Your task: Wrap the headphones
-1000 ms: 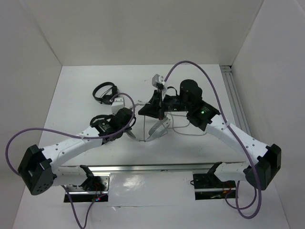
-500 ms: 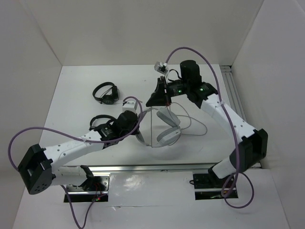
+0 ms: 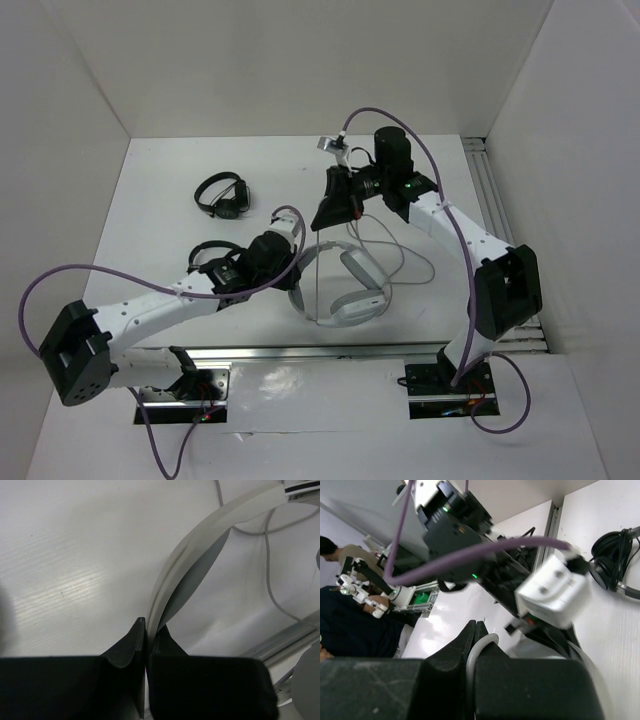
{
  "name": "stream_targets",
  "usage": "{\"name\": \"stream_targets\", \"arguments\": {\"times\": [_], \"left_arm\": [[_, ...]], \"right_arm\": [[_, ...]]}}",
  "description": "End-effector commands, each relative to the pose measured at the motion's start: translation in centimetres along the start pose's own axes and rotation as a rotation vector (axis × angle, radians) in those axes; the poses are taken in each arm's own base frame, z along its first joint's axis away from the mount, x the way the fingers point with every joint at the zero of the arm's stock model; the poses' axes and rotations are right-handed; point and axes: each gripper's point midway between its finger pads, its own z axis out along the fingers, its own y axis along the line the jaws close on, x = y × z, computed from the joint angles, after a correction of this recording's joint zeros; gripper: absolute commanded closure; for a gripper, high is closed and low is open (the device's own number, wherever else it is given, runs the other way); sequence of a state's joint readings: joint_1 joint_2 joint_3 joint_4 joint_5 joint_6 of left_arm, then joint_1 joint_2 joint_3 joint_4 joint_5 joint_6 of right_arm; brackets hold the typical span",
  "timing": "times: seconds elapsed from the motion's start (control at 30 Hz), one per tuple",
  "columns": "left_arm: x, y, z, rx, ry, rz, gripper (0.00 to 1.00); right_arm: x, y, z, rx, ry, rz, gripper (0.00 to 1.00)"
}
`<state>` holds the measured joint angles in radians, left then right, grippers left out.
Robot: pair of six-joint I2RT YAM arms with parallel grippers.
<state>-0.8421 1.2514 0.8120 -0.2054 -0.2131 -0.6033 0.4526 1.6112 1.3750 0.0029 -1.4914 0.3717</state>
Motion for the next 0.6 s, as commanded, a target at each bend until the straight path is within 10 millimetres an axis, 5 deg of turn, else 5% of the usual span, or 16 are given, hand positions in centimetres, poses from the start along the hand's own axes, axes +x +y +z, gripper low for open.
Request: {"name": "stream_targets", "arguments": {"times": [0.0,0.13,0.37,0.57], "left_arm": [[3.2,-1.1,-3.5,0.088,0.18,0.134,1.0],[2.7,-0.2,-6.6,0.025,0.23,0.117,1.0],[3.4,0.9,-9.5,0.021,0.334,0.244,1.0],[0.7,-1.7,-12.3,0.276,0.236,0.293,1.0]], "right_arm": [[-1.9,0.5,-2.1,-0.041,0.006,-0.207,1.0],[-1.2,-1.1,-2.1,-0.05,0.012,-0.186,1.0],[-1.3,-0.2,-2.2,-0.066,0.024,-0.24,1.0],[-1.4,0.1,-2.2,-0.067,0.023,-0.257,1.0]]}}
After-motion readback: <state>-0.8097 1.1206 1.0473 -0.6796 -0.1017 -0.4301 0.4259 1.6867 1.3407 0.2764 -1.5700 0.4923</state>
